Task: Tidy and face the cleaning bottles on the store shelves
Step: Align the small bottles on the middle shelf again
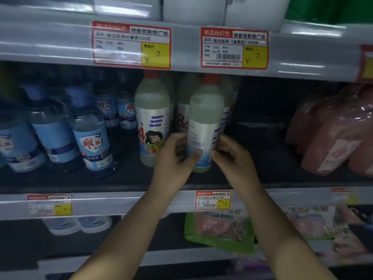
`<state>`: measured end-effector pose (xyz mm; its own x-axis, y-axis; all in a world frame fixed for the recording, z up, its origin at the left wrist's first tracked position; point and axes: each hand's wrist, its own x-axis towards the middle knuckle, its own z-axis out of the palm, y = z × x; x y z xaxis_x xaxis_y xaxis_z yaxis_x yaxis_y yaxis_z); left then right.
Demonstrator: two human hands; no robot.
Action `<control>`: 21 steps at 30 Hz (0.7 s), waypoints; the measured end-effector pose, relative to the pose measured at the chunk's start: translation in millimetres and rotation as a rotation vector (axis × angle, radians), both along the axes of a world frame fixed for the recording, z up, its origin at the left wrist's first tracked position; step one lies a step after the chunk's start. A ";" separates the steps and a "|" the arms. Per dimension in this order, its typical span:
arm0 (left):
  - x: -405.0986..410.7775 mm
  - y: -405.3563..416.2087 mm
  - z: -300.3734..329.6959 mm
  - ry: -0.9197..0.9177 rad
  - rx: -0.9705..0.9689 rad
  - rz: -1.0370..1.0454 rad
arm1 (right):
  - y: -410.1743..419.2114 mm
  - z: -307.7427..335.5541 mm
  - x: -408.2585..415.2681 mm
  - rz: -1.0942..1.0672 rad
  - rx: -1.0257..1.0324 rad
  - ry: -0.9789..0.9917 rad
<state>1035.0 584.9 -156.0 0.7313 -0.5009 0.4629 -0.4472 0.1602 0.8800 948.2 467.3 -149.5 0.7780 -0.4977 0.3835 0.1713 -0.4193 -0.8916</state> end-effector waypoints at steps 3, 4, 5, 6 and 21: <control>-0.2 -1.0 -0.9 -0.064 0.039 0.037 | 0.3 0.9 -0.2 0.020 -0.002 0.067; 1.1 -1.2 -1.5 -0.073 0.055 0.043 | 1.8 1.5 -0.2 0.019 -0.017 0.080; 1.6 -1.4 -1.6 -0.082 0.067 0.043 | 3.3 1.8 -0.8 0.013 -0.033 0.089; 1.6 -1.1 -1.6 -0.084 0.076 0.043 | 4.6 1.7 -1.0 0.004 -0.050 0.096; -7.3 -1.3 -3.7 -0.161 0.083 -0.114 | -7.4 -1.0 1.2 -0.061 0.122 -0.028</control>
<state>1027.7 583.5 -159.7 0.5879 -0.6172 0.5229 -0.5661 0.1478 0.8110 949.4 459.9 -150.5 0.7347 -0.5883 0.3378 0.1739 -0.3180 -0.9320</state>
